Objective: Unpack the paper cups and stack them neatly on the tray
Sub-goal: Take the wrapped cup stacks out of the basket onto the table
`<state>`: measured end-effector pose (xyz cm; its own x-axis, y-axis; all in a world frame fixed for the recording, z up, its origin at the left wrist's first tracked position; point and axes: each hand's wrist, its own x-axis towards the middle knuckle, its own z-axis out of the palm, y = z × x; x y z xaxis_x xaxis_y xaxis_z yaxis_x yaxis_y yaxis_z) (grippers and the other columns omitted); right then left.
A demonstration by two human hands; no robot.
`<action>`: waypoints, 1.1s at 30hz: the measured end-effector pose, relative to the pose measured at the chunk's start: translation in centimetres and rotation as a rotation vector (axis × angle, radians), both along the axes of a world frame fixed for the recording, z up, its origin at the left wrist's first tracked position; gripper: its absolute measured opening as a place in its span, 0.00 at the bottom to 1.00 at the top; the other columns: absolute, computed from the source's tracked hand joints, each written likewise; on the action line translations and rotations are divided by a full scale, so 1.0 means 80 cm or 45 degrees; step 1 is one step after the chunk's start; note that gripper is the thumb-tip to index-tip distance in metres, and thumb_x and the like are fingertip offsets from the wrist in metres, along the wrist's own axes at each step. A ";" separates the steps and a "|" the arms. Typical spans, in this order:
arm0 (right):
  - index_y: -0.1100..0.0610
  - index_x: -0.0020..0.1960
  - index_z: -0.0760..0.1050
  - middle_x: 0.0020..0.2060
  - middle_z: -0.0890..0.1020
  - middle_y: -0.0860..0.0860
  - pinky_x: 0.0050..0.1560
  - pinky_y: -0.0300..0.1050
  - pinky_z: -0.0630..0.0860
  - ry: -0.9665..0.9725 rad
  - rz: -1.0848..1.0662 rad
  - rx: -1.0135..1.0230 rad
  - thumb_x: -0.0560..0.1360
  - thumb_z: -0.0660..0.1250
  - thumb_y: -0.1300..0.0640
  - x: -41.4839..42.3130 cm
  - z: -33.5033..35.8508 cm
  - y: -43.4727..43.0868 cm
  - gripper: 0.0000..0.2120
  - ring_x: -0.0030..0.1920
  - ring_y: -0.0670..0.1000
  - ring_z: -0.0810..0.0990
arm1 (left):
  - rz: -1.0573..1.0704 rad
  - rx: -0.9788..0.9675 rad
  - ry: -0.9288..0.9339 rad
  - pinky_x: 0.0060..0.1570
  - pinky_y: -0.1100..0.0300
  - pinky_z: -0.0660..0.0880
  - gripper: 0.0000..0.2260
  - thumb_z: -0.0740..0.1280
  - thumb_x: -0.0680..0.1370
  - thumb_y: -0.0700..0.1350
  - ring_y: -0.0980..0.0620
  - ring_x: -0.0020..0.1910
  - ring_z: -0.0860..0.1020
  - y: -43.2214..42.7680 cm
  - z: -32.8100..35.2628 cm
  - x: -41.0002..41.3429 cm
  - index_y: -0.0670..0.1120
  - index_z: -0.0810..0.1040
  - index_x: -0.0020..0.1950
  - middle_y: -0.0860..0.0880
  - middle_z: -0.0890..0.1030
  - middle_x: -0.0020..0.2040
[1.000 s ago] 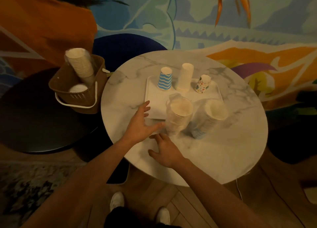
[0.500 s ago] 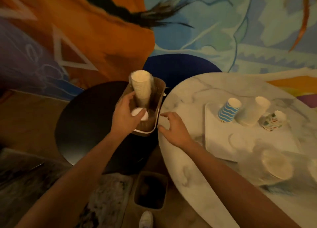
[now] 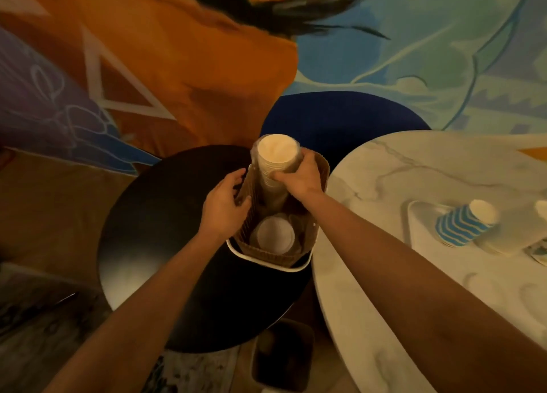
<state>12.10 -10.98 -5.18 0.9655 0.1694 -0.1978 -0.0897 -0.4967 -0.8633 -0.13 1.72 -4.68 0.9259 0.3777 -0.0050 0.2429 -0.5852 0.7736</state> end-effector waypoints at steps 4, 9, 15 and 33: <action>0.54 0.71 0.58 0.67 0.69 0.53 0.69 0.53 0.66 0.025 -0.020 0.032 0.58 0.81 0.51 0.008 -0.011 0.022 0.49 0.68 0.55 0.68 | 0.008 -0.068 -0.047 0.52 0.67 0.70 0.21 0.65 0.78 0.40 0.56 0.56 0.77 0.003 -0.004 0.002 0.50 0.69 0.70 0.51 0.78 0.62; 0.54 0.69 0.60 0.66 0.72 0.53 0.67 0.49 0.67 -0.025 -0.136 0.091 0.58 0.81 0.53 0.007 -0.017 0.032 0.46 0.66 0.55 0.70 | 0.002 -0.090 -0.031 0.52 0.65 0.71 0.21 0.65 0.78 0.39 0.57 0.53 0.77 0.007 -0.008 0.003 0.52 0.69 0.70 0.53 0.78 0.61; 0.54 0.67 0.62 0.64 0.73 0.52 0.62 0.46 0.68 -0.118 -0.153 0.097 0.60 0.80 0.52 -0.003 -0.003 0.023 0.41 0.64 0.54 0.72 | -0.010 -0.068 0.012 0.58 0.60 0.72 0.26 0.67 0.77 0.40 0.52 0.62 0.75 0.005 -0.008 0.003 0.50 0.64 0.73 0.49 0.75 0.66; 0.55 0.68 0.63 0.55 0.73 0.44 0.49 0.30 0.70 -0.553 0.155 0.269 0.63 0.79 0.51 -0.102 0.226 -0.156 0.39 0.55 0.42 0.72 | -0.217 -0.246 -0.486 0.51 0.73 0.69 0.46 0.77 0.60 0.54 0.65 0.56 0.72 -0.149 0.140 -0.007 0.49 0.57 0.73 0.58 0.71 0.60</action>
